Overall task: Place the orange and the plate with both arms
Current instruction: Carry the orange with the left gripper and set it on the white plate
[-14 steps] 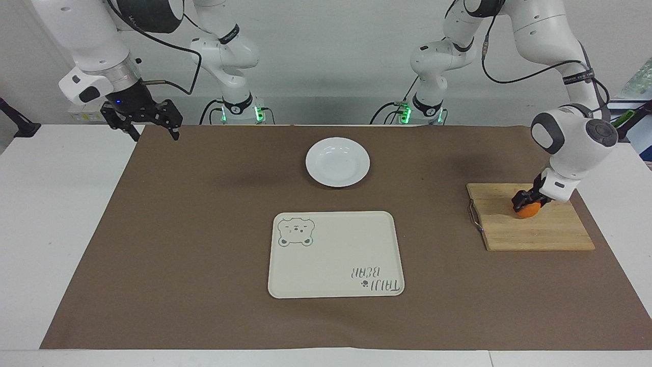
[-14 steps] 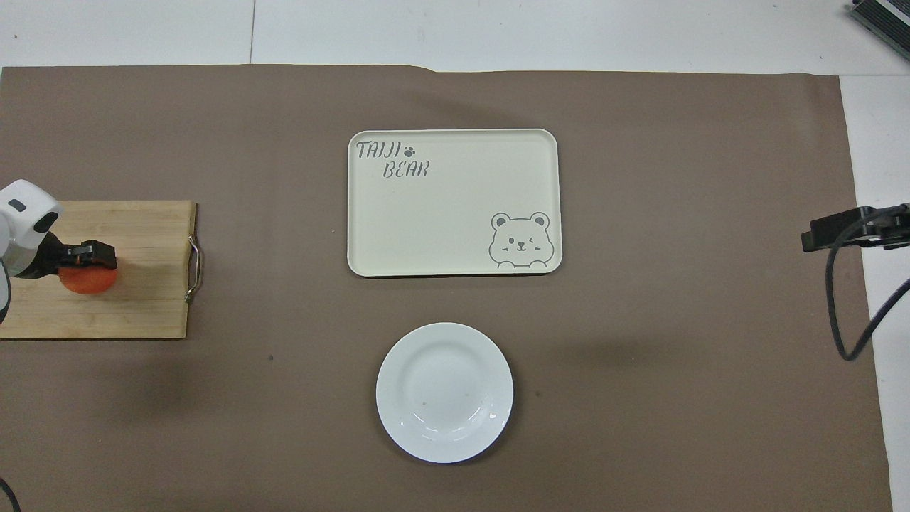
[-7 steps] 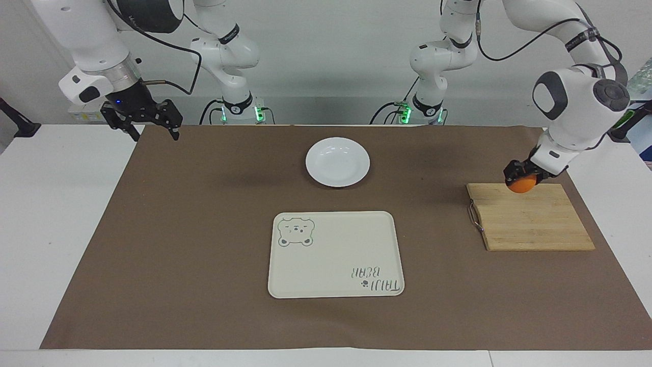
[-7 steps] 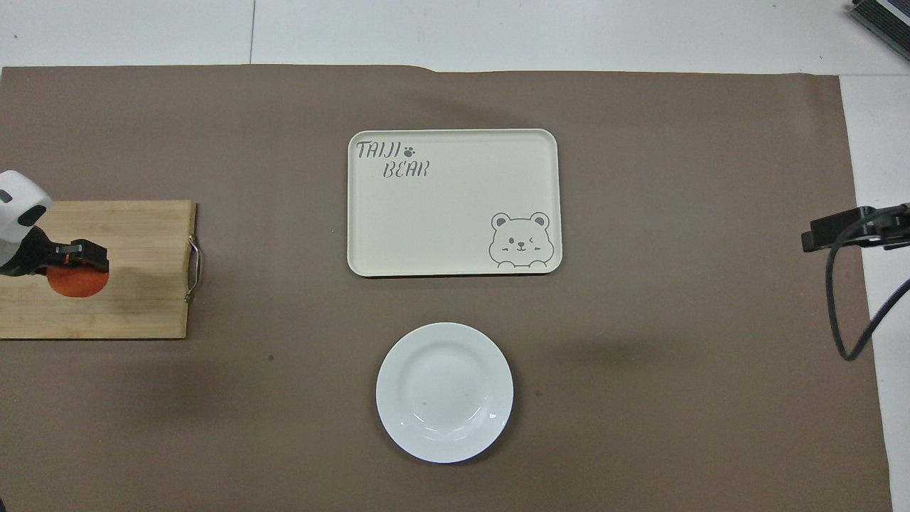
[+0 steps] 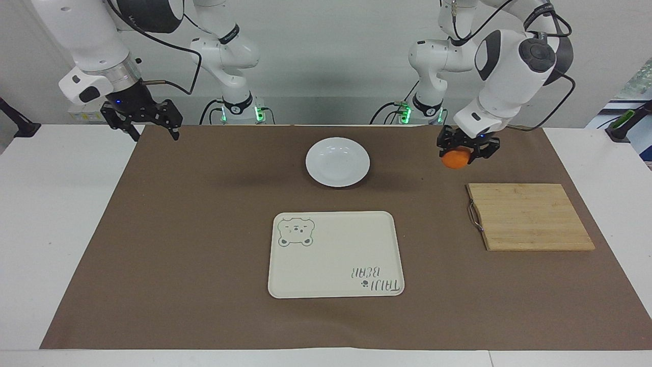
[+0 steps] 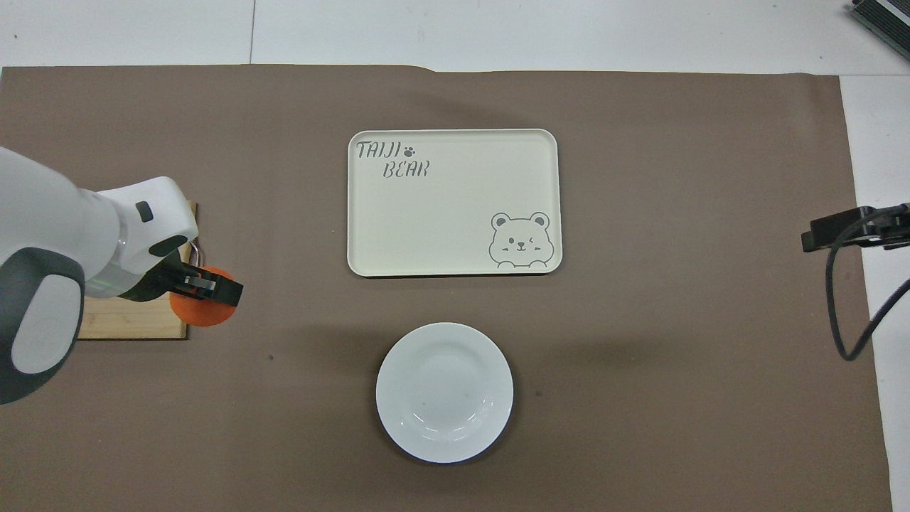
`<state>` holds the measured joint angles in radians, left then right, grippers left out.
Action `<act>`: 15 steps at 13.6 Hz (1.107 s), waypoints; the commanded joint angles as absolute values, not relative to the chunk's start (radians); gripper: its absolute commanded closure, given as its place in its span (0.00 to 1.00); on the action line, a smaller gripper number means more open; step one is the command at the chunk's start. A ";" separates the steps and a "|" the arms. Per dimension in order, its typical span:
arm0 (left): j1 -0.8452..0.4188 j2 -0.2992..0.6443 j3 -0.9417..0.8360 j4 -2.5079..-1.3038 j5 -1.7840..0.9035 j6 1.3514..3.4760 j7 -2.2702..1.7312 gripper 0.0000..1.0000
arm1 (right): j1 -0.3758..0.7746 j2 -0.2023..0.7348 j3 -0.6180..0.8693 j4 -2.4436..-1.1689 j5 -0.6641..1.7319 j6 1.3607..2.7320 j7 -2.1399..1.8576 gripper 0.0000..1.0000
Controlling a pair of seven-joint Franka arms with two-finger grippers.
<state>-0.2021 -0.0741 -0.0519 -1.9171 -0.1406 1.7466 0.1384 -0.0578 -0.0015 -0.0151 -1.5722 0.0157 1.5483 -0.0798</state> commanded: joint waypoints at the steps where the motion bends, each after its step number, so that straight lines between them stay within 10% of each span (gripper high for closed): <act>1: -0.322 -0.106 -0.035 -1.942 -0.170 1.759 0.077 1.00 | -0.064 -0.014 -0.009 -1.585 0.012 1.549 -0.103 0.00; 15: -0.752 0.015 -0.034 -2.111 -0.172 2.176 -0.264 1.00 | -0.060 -0.075 -0.008 -1.681 0.011 1.552 -0.100 0.00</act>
